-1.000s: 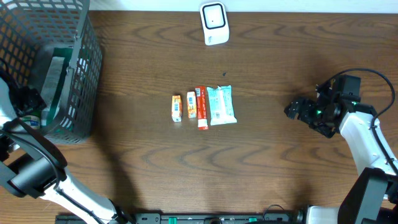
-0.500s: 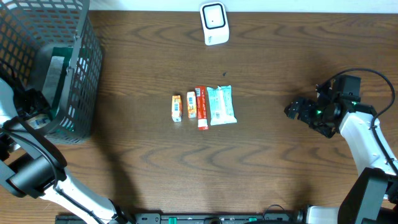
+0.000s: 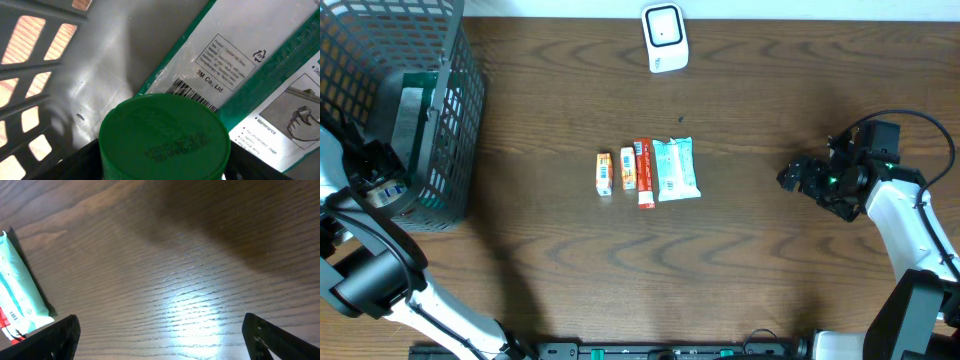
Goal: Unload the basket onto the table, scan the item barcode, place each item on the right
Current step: 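Reach the left gripper into the basket toward the green-lidded jar, then grasp the green-lidded jar with the left gripper and lift it out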
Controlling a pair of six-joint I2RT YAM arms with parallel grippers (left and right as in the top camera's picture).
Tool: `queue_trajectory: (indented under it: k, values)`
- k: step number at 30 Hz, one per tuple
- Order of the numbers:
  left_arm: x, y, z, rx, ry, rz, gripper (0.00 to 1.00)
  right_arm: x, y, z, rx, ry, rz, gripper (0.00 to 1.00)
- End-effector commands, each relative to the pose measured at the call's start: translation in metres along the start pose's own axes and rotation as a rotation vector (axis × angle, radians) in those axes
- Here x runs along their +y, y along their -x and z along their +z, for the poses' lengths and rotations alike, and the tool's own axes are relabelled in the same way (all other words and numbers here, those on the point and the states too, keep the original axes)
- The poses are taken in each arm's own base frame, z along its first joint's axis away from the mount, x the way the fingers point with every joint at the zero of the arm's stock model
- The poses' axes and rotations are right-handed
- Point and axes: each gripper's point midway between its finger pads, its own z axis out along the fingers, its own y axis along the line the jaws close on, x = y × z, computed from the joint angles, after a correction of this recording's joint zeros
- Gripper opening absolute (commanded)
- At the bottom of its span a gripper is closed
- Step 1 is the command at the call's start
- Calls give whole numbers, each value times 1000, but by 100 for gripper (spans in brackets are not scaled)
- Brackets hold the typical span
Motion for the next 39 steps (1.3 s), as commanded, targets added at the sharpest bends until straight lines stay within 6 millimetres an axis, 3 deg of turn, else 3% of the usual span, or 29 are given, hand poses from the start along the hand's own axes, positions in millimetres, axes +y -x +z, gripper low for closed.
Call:
queue_trajectory:
  k: [1, 7, 9, 13, 16, 21, 27, 39]
  values:
    - [-5, -13, 15, 50, -28, -18, 77, 6, -3, -1, 2, 10, -4, 99]
    - [-5, -17, 20, 58, -29, -17, 77, 6, -4, 0, 3, 10, -6, 99]
    - [-5, -17, 20, 59, -28, -25, 68, 6, -4, 0, 3, 10, -5, 99]
    - [-5, -17, 20, 58, -28, -40, 63, 6, -4, 0, 2, 10, -5, 99]
    - [-5, -13, 16, 45, -28, -49, 56, 6, -4, 0, 2, 10, -5, 99]
    - [-4, -2, -3, -12, -25, -86, 54, 6, -4, 0, 3, 10, -6, 99]
    - [-1, 15, -48, -151, -23, -100, 54, 6, -4, 0, 3, 10, -6, 99]
    - [3, 39, -178, -547, -40, -187, 54, 6, -4, 0, 3, 10, -6, 99]
